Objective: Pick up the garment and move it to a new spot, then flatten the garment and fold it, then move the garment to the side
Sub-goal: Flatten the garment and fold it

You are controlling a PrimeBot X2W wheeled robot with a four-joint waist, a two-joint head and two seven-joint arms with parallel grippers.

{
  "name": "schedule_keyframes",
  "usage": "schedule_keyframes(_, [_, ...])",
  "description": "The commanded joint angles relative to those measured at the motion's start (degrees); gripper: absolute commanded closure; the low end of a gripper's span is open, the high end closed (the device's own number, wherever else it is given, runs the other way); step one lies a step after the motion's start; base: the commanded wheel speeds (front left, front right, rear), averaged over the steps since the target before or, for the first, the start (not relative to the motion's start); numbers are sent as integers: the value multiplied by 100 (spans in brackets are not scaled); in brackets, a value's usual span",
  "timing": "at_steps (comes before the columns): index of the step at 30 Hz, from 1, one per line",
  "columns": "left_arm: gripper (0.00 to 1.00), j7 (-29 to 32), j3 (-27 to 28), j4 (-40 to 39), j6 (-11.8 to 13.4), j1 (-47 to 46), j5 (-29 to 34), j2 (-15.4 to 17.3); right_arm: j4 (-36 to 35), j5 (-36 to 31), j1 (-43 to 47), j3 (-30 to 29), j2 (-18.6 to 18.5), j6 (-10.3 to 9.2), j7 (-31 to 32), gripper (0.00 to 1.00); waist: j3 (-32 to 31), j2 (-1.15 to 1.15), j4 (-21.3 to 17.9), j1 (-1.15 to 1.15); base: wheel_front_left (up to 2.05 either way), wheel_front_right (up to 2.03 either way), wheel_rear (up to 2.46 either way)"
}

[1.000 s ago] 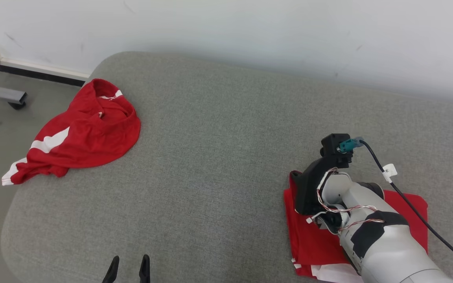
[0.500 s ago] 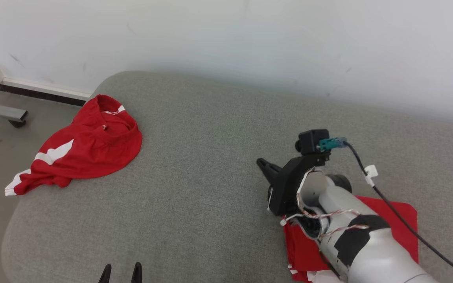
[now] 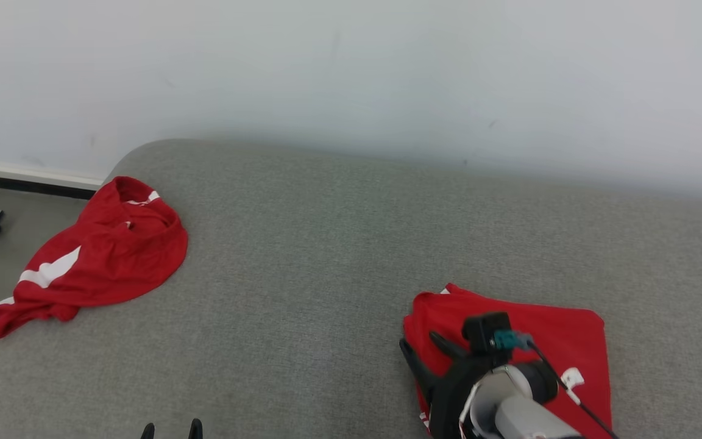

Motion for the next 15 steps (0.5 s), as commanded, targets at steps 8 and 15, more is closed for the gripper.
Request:
schedule_keyframes(8, [0, -17, 33, -69, 4, 70, -45, 41, -633, -1160, 1171, -741, -1, -15, -356, 0, -44, 0, -258, 1, 0, 0, 0])
schedule_keyframes(15, [0, -17, 15, -59, 4, -7, -47, 44, -2044, -2264, 2102, -1352, 0, -15, 199, 0, 4, 0, -309, 1, 0, 0, 0])
